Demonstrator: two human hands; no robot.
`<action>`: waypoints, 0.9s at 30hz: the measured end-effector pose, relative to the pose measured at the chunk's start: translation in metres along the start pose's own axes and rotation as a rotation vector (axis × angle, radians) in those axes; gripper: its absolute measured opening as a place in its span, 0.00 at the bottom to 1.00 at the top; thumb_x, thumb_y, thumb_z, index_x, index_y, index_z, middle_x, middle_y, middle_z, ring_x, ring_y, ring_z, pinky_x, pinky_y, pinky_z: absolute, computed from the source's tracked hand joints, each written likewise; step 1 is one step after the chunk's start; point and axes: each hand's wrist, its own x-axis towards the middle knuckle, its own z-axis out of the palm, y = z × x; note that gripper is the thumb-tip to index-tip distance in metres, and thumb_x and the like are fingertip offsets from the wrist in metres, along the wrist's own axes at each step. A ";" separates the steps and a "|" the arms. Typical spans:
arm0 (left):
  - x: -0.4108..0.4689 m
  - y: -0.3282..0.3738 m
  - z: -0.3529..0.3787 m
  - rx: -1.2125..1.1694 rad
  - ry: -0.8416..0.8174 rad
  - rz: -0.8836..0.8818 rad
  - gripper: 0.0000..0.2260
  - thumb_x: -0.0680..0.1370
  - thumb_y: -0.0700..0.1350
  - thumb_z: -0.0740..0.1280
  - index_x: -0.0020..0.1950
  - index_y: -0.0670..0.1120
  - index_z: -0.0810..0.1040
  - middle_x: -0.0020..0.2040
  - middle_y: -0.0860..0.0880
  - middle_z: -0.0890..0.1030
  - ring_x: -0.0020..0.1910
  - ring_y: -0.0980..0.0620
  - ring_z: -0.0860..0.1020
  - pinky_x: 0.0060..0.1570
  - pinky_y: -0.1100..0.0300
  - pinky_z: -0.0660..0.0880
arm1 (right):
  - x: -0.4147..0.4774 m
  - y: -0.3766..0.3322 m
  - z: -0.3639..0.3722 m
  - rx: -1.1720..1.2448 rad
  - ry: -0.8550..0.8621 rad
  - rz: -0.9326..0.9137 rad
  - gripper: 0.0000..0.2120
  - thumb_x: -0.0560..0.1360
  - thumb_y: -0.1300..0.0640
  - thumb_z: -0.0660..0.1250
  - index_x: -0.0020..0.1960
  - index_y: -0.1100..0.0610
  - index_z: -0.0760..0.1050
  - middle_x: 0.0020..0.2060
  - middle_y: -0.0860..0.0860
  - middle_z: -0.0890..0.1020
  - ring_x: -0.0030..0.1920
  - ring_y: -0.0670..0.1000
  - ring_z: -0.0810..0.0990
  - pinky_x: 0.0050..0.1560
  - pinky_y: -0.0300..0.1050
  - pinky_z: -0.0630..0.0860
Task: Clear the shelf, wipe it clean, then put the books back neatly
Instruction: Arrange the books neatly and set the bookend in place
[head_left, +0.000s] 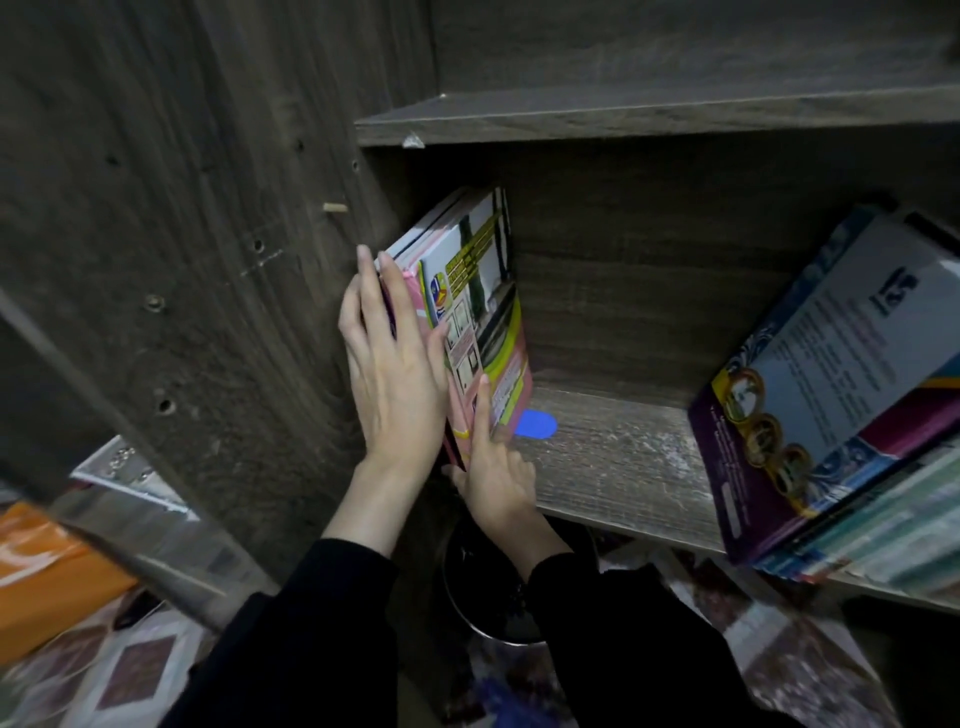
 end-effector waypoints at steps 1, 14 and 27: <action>-0.001 0.001 0.000 -0.012 -0.004 0.006 0.29 0.80 0.48 0.63 0.75 0.36 0.57 0.75 0.37 0.59 0.68 0.42 0.61 0.66 0.49 0.66 | 0.000 0.003 -0.002 0.022 -0.012 -0.008 0.51 0.75 0.48 0.68 0.75 0.49 0.27 0.68 0.60 0.67 0.60 0.60 0.76 0.56 0.54 0.73; -0.004 0.014 -0.006 -0.193 -0.007 0.045 0.27 0.78 0.44 0.64 0.75 0.47 0.60 0.75 0.39 0.60 0.69 0.39 0.62 0.67 0.44 0.64 | 0.000 0.007 -0.050 0.344 0.172 -0.295 0.49 0.72 0.52 0.69 0.74 0.36 0.34 0.71 0.54 0.66 0.63 0.60 0.73 0.55 0.57 0.75; -0.001 0.019 -0.015 -0.157 -0.085 0.024 0.26 0.75 0.41 0.66 0.73 0.47 0.66 0.75 0.41 0.62 0.73 0.39 0.59 0.67 0.43 0.62 | -0.010 0.011 -0.072 0.337 0.304 -0.277 0.45 0.72 0.56 0.69 0.78 0.44 0.44 0.67 0.56 0.70 0.64 0.58 0.72 0.60 0.53 0.72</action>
